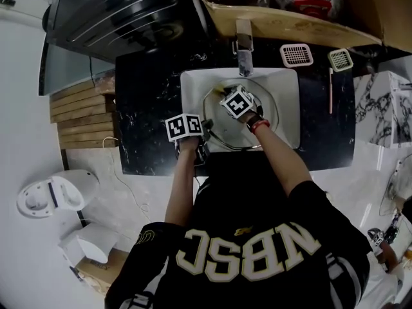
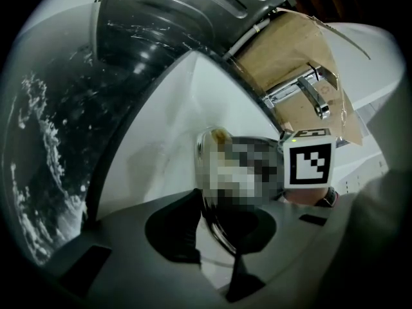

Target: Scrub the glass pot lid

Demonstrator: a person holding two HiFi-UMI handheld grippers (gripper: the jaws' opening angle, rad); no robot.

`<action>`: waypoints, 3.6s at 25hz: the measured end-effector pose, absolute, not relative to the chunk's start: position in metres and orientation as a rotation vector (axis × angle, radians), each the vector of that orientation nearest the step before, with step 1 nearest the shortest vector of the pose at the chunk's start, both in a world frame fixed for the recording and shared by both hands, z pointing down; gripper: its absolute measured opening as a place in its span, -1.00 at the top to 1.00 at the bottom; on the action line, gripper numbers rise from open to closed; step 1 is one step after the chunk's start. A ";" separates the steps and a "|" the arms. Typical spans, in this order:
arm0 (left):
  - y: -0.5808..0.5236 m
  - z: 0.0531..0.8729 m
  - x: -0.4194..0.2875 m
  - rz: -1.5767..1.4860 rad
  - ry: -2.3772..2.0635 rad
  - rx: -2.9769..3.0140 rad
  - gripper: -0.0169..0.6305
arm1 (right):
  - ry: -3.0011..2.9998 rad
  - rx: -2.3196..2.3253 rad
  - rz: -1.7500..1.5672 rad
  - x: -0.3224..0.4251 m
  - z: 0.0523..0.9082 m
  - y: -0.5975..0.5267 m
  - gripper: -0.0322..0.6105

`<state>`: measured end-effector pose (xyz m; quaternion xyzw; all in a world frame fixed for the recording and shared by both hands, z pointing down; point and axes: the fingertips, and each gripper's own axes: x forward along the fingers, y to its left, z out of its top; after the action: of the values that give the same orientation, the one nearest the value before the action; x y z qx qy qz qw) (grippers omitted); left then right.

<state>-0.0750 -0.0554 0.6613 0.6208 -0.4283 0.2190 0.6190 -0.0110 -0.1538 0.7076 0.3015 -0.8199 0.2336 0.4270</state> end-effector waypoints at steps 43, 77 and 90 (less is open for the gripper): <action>-0.058 0.657 -0.073 0.478 -0.963 1.467 0.68 | -1.680 0.235 0.753 0.120 0.678 0.002 0.68; -0.055 0.659 -0.071 0.505 -0.939 1.456 0.67 | -2.123 0.385 0.835 -0.034 0.675 -0.077 0.67; -0.052 0.661 -0.070 0.530 -0.926 1.442 0.66 | -1.929 0.702 0.591 0.014 0.720 -0.153 0.67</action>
<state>-0.0696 -0.0520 0.6610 0.6280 -0.4034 0.2310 0.6241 0.0143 -0.1535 0.7203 0.2880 -0.7914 0.2425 0.4816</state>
